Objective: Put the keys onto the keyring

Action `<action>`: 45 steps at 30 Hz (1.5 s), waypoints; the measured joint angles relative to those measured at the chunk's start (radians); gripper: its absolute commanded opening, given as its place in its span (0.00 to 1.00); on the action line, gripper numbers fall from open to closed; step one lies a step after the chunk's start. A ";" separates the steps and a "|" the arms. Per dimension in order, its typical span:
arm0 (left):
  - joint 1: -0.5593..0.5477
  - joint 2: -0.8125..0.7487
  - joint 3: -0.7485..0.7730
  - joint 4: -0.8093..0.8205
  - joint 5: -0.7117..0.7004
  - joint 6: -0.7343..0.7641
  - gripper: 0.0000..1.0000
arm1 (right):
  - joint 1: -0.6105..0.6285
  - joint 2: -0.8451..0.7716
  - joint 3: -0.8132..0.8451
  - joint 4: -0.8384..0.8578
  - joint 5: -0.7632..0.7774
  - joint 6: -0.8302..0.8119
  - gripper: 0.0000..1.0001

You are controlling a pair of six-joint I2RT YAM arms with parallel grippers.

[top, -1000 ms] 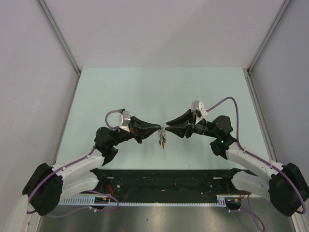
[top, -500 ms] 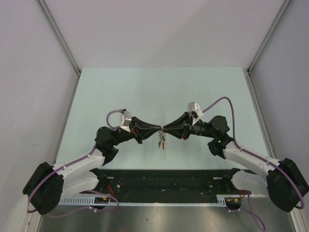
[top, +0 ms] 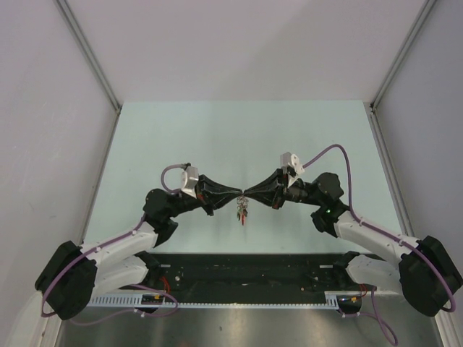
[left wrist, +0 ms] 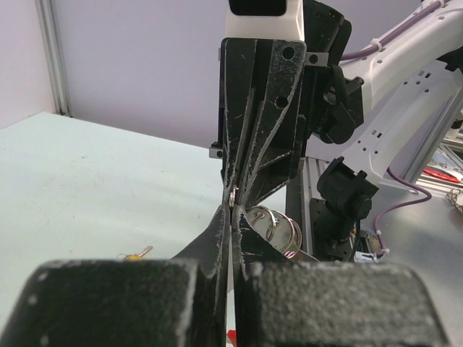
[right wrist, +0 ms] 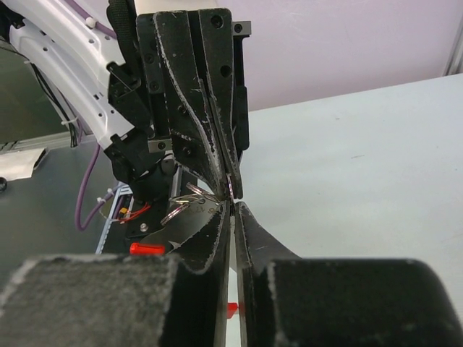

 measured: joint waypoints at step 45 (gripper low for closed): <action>0.000 -0.060 0.290 -0.847 0.106 0.500 0.20 | -0.003 -0.022 0.032 -0.234 -0.023 -0.140 0.00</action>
